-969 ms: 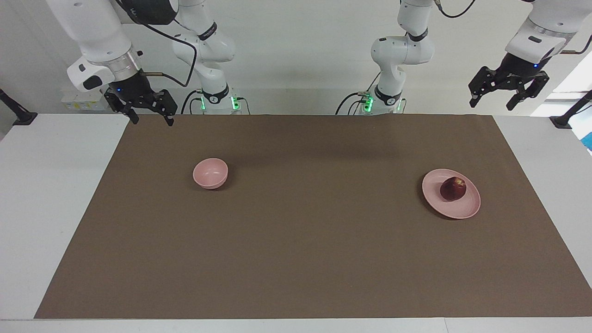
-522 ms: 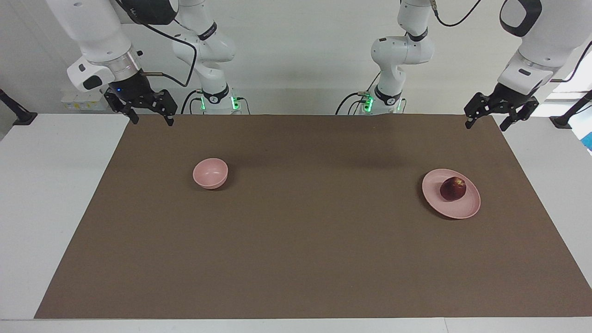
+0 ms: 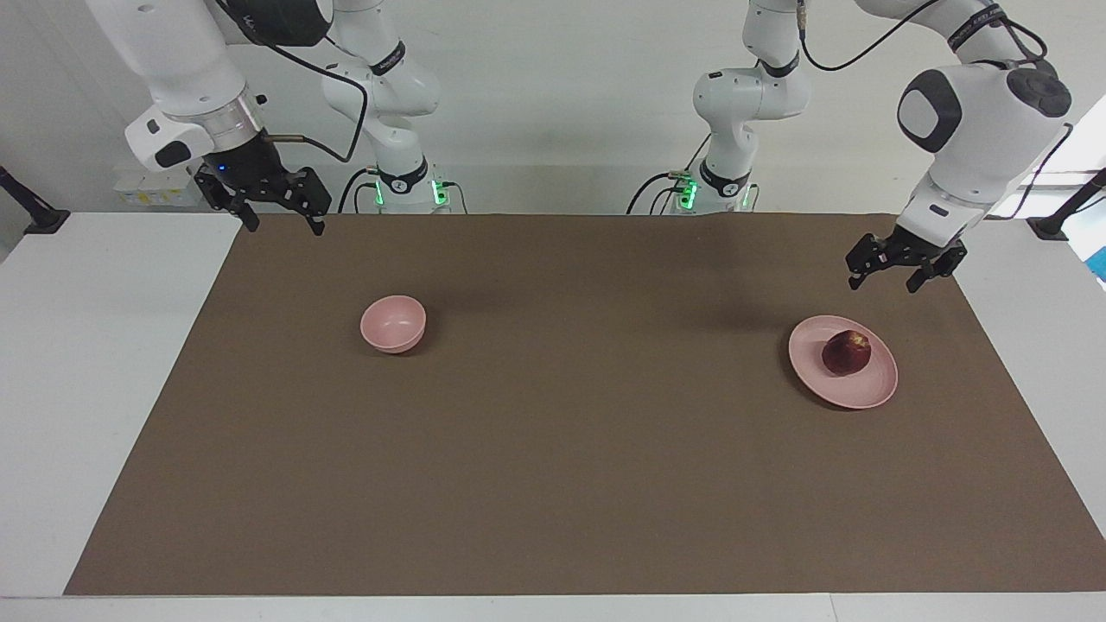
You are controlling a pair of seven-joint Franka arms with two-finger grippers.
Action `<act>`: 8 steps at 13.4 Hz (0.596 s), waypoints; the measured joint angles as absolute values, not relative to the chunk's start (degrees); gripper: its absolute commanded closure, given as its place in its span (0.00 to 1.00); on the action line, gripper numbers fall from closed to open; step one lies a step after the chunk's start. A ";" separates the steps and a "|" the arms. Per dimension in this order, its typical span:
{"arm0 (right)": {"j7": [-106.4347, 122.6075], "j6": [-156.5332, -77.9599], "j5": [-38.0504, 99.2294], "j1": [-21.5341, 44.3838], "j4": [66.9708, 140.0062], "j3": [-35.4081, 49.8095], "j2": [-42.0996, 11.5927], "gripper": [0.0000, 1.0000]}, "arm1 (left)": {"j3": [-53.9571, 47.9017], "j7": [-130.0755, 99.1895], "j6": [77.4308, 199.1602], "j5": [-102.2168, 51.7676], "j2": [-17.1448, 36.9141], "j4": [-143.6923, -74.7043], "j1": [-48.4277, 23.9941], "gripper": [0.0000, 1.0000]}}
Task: Move apple from plate to bowl
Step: 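Reach the left gripper over the plate to the dark red apple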
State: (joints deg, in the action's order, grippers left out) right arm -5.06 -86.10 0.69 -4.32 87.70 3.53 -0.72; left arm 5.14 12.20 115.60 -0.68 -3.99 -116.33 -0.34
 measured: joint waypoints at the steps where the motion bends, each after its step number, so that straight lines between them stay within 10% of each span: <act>1: -5.06 -86.10 0.69 -4.32 87.71 3.53 -0.72 0.00 | 5.17 12.20 118.25 -0.68 -3.81 -118.56 -0.17 0.00; 8: -5.06 -86.10 0.69 -4.32 87.71 3.53 -0.72 0.00 | 5.15 12.20 133.80 -0.71 3.00 -126.01 0.41 0.00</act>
State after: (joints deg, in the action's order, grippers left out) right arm -5.06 -86.10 0.69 -4.32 87.71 3.53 -0.72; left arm 5.15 12.20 133.80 -0.71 3.00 -126.01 0.41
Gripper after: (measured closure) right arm 0.000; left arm 0.000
